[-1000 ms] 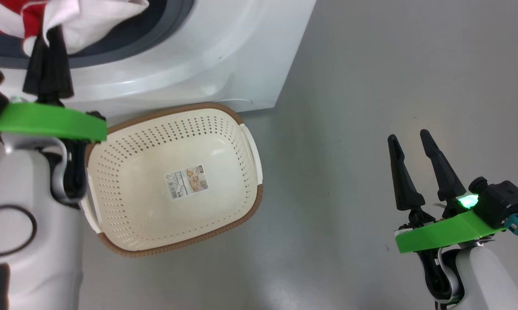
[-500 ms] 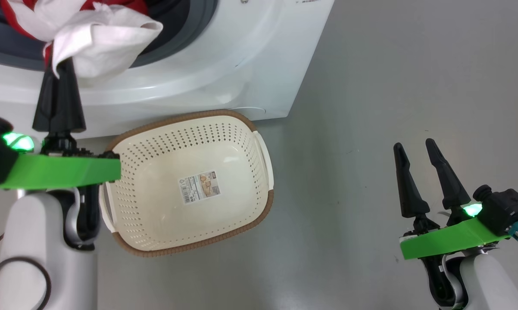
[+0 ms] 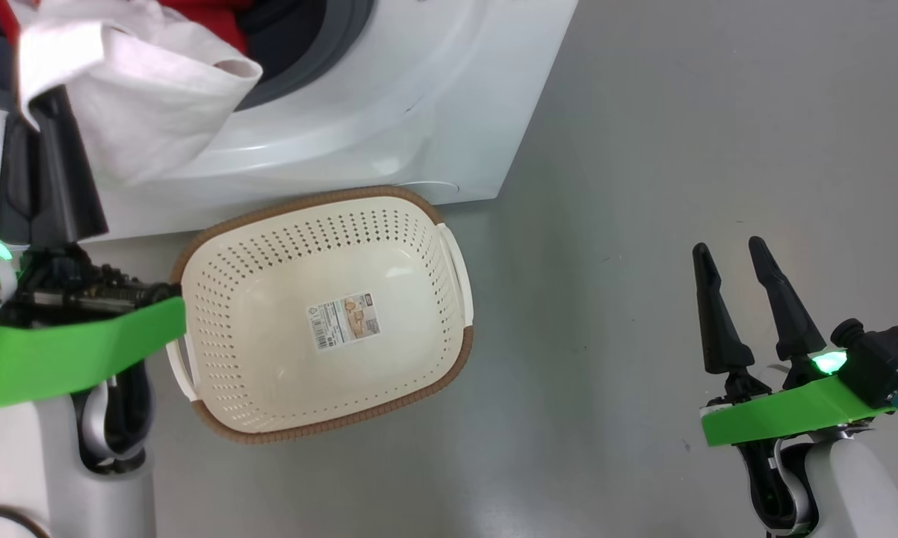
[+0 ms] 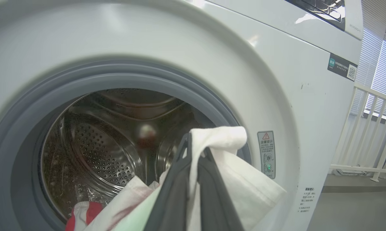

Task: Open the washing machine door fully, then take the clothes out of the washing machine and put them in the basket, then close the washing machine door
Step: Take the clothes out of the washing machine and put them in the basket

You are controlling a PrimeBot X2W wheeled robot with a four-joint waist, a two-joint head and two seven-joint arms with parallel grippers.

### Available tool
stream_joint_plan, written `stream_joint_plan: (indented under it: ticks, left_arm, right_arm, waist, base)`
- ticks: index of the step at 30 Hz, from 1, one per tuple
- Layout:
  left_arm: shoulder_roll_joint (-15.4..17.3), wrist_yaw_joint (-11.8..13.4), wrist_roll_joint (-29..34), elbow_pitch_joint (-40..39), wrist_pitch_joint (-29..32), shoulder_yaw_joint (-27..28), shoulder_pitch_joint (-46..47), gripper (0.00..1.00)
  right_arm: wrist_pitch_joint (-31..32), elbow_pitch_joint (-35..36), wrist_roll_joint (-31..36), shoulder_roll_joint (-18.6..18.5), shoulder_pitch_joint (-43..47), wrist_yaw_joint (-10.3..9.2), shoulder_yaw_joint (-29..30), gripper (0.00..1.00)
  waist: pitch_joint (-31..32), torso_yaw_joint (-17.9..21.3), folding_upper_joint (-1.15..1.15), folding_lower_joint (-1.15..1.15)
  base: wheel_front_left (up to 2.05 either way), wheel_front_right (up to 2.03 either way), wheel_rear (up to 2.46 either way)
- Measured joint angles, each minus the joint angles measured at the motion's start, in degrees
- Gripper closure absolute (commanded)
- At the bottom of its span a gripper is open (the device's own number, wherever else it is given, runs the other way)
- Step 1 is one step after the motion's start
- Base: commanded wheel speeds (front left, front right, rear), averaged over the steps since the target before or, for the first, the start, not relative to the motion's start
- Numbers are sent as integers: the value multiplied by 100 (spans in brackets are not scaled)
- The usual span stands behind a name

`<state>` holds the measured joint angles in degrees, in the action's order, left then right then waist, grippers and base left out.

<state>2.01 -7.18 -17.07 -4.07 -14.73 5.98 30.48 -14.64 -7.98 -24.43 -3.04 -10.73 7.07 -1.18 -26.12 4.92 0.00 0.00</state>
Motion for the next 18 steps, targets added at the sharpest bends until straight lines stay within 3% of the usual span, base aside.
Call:
stream_joint_plan:
  ticks: [7, 13, 18]
  left_arm:
    - [-16, 0, 135, 9, 0, -88, -94, 100]
    - [-18, 0, 67, 657, -1, -207, -242, 100]
    - [-20, 0, -2, 1291, 0, -287, -278, 92]
  right_arm:
    - [0, 4, -1, 1, -2, 0, 11, 0]
    - [0, 4, -1, 4, -8, 0, -1, 0]
    - [0, 15, -1, 7, -16, 0, -32, 0]
  waist:
    - [-34, -6, 0, 0]
    - [-96, 18, 0, 0]
    - [-198, 57, 0, 0]
  base:
    - [0, 0, 0]
    - [0, 0, 0]
    - [0, 0, 0]
